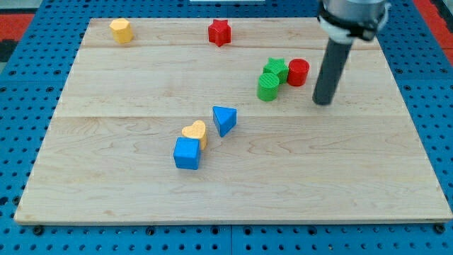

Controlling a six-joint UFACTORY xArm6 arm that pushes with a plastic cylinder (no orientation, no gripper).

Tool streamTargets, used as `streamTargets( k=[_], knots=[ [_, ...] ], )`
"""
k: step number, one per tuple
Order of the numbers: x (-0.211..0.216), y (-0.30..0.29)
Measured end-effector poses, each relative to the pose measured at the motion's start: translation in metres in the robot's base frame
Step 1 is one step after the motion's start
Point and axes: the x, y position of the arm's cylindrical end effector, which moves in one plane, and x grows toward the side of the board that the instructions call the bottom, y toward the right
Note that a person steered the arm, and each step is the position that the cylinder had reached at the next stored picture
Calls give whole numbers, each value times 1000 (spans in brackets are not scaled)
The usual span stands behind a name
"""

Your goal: Push the blue cube to the top right

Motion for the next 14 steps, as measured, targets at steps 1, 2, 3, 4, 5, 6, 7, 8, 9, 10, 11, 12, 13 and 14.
streamTargets(
  k=[1, 2, 3, 4, 5, 6, 7, 8, 9, 10, 11, 12, 13, 14],
  knots=[
    [72, -37],
    [84, -152],
    [101, -236],
    [46, -284],
    [5, -301],
    [35, -302],
    [19, -337],
    [-28, -309],
    [-54, -283],
    [-54, -344],
    [-71, -338],
    [-92, -246],
    [-107, -152],
    [-116, -113]
  ],
)
